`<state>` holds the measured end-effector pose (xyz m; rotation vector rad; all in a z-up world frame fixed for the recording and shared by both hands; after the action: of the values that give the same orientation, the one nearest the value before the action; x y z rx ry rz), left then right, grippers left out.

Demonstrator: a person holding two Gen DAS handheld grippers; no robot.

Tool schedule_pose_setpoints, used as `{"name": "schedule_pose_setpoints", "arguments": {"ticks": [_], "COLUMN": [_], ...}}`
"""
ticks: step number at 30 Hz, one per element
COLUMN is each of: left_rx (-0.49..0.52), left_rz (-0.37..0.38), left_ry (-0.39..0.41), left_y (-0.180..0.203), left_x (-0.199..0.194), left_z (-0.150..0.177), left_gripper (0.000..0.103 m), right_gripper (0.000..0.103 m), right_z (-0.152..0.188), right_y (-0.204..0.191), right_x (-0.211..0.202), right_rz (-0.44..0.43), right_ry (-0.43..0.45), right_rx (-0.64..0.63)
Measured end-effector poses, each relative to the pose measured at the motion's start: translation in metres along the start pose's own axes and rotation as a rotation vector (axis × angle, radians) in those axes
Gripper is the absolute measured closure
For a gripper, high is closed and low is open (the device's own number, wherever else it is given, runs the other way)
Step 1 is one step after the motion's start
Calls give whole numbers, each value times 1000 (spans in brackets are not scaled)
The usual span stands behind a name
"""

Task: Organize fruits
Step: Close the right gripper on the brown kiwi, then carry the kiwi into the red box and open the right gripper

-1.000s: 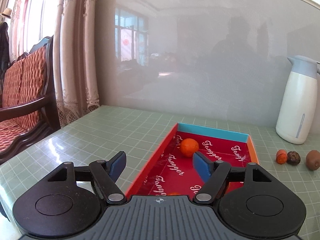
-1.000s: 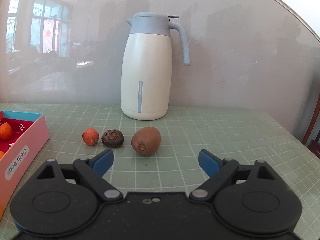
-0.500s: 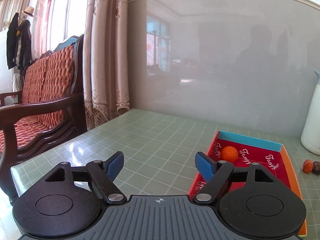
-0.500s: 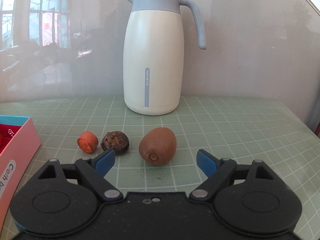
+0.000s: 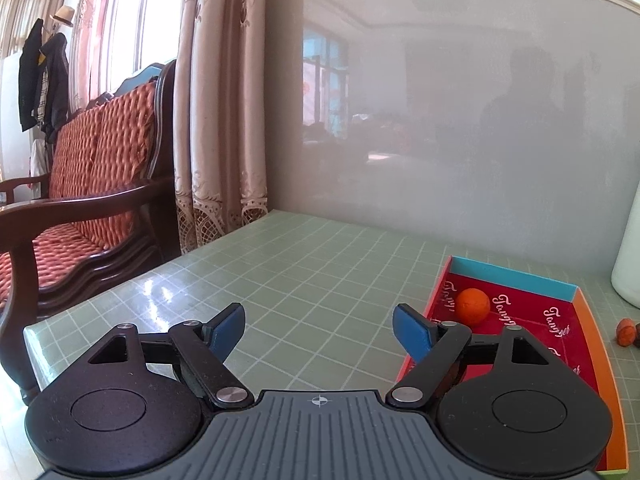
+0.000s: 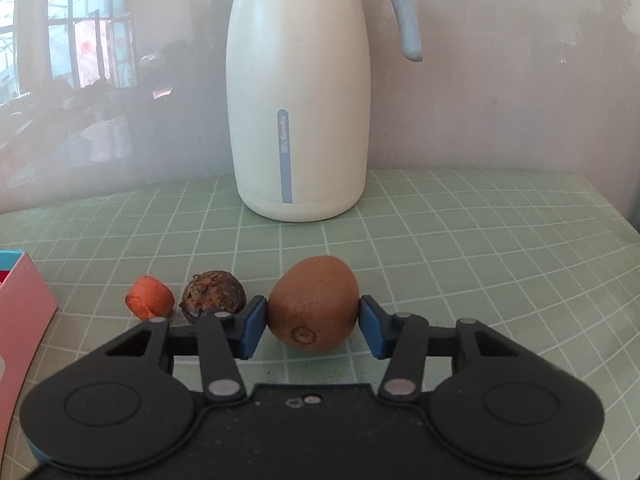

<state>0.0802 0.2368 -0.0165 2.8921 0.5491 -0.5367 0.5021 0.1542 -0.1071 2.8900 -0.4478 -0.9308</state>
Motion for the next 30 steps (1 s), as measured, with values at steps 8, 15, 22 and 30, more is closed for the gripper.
{"name": "schedule_pose_setpoints", "arguments": {"ticks": [8, 15, 22, 30], "left_rx": [-43, -60, -71, -84], "left_rz": [-20, -53, -96, -115], "left_ry": [7, 22, 17, 10], "left_y": [-10, -21, -38, -50], "left_x": [-3, -11, -20, -18], "left_z": [-2, -2, 6, 6], "left_gripper": [22, 22, 21, 21], "right_gripper": [55, 55, 55, 55], "right_z": [-6, -1, 23, 51], "right_y": [-12, -74, -153, -207], "right_x": [-38, -116, -165, -186], "right_rz": [-85, -376, -585, -647], "right_ry": [73, 161, 171, 153], "right_rx": [-1, -75, -225, -360]}}
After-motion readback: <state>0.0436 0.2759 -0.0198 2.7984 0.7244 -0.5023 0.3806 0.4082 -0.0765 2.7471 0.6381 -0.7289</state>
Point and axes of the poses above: each gripper's, at about its wrist camera, not at the fingertips, and x roughly the way its jaws point, y to its right, z to its underside, the point moved 8 cm from there along x, roughly the way its jaws point, and after that the axes turned 14 degrees about z, right-handed, at the moved point
